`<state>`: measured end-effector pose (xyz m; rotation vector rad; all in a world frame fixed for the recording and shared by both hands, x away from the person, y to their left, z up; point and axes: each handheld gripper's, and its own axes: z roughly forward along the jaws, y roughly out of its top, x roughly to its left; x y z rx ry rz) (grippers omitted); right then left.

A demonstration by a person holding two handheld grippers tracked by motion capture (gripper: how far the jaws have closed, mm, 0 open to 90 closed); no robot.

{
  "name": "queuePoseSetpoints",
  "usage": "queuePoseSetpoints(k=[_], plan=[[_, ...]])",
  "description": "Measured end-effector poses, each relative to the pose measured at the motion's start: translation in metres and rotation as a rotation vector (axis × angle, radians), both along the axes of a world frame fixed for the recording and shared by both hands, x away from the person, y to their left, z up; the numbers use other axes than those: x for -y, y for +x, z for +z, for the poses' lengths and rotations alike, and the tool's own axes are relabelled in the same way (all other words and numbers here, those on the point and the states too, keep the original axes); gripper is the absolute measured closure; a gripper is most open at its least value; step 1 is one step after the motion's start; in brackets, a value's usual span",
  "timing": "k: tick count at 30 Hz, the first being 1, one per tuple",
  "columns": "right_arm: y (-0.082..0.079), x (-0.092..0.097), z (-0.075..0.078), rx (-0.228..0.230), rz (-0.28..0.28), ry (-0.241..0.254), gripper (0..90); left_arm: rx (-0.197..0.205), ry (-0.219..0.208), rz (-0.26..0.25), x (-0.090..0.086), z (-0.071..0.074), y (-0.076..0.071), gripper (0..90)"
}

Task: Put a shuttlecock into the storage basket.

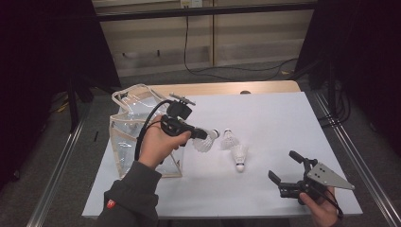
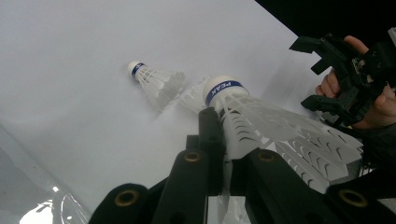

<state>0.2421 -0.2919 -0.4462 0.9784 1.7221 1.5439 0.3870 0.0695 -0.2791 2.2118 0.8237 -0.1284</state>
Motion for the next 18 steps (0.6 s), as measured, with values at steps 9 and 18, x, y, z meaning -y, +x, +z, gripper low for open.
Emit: queuePoseSetpoints(k=[9,18], plan=[[0.000,0.000,0.000,0.000,0.004,-0.002,0.2,0.006,0.007,0.006,0.001,0.008,0.004,88.7],[0.000,0.000,0.000,-0.001,0.004,-0.005,0.3,0.006,0.007,0.009,0.000,0.013,0.008,88.9]])
